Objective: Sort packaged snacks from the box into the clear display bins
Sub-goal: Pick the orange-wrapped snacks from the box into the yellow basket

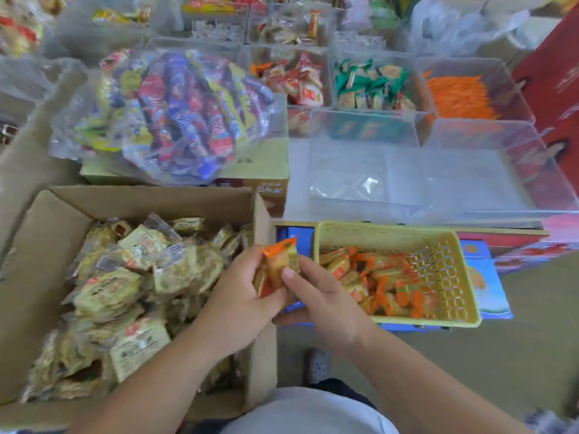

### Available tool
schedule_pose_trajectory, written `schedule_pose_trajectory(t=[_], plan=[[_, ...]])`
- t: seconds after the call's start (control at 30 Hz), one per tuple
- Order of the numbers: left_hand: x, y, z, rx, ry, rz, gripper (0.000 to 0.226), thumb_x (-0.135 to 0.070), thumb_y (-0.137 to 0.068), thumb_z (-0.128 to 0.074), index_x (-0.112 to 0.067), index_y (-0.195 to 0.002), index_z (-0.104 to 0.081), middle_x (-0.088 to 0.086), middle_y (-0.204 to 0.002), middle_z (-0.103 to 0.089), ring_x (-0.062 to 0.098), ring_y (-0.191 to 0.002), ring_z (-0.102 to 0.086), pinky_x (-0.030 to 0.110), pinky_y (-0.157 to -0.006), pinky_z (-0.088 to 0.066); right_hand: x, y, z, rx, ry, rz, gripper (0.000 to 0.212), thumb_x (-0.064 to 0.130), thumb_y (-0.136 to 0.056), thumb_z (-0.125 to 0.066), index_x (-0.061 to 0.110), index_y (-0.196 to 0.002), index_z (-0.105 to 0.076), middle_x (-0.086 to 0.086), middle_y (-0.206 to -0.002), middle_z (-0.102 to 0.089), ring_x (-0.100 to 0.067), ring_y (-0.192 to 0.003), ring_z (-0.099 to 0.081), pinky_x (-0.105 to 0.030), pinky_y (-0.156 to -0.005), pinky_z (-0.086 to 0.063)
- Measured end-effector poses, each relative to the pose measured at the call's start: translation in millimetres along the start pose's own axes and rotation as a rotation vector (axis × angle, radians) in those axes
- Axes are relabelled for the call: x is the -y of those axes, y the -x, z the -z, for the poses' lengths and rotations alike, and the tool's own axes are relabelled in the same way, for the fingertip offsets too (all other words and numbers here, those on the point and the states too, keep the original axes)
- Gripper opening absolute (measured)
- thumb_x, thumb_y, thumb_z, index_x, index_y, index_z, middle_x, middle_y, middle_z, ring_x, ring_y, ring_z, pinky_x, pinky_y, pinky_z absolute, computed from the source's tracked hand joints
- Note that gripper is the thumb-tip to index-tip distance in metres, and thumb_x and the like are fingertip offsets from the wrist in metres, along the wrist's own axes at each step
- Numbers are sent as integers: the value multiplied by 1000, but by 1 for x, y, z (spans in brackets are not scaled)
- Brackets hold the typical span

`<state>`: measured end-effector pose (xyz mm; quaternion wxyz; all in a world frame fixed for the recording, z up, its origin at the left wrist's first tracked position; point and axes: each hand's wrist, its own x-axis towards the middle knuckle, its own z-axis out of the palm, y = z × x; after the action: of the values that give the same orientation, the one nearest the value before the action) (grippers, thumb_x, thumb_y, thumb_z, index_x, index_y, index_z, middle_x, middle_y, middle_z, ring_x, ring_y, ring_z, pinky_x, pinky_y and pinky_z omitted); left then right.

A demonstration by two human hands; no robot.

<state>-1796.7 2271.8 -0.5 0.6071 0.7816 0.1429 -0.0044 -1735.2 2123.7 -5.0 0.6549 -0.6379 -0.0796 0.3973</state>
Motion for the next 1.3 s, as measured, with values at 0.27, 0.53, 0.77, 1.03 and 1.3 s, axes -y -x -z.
schedule_pose_trajectory(t=[0.27,0.53,0.77,1.03,1.3], plan=[[7,-51,-113,-24,-188,122,23,-31,-87,-76,-44,-97,-60,-20,-108,-53,-9,-95,-54,23,-85,-43,-24,21,173,-346,399,-79,8,28,-97,-66,32,-98,-73,4,-83,-72,-11,-77,-64,-44,-75,-57],[9,-69,-143,170,-370,239,69,-44,-94,-69,-47,-154,-35,-10,-170,-8,11,-157,-12,25,-120,-14,-49,21,233,-528,648,-134,67,46,-90,-68,25,-149,-43,5,-138,-56,-22,-127,-52,-41,-104,-44],[-6,-29,-107,-40,-497,64,42,-41,-94,-69,-39,-134,-58,-30,-136,-46,-3,-125,-49,21,-105,-42,-42,12,184,-390,875,64,58,48,-88,-69,27,-140,-53,3,-139,-52,-23,-136,-38,-43,-116,-28],[32,55,26,-385,-744,294,46,-45,-92,-70,-37,-135,-55,-24,-126,-42,2,-120,-40,31,-105,-37,-28,-13,63,18,900,335,37,40,-91,-70,30,-126,-64,13,-132,-53,-7,-127,-41,-22,-107,-29],[114,102,139,-307,-708,531,67,-43,-88,-76,-28,-148,-49,6,-153,-47,26,-141,-43,38,-115,-34,-20,-21,-56,107,1023,457,39,52,-95,-58,27,-122,-68,13,-120,-59,-3,-120,-47,-6,-96,-32]])
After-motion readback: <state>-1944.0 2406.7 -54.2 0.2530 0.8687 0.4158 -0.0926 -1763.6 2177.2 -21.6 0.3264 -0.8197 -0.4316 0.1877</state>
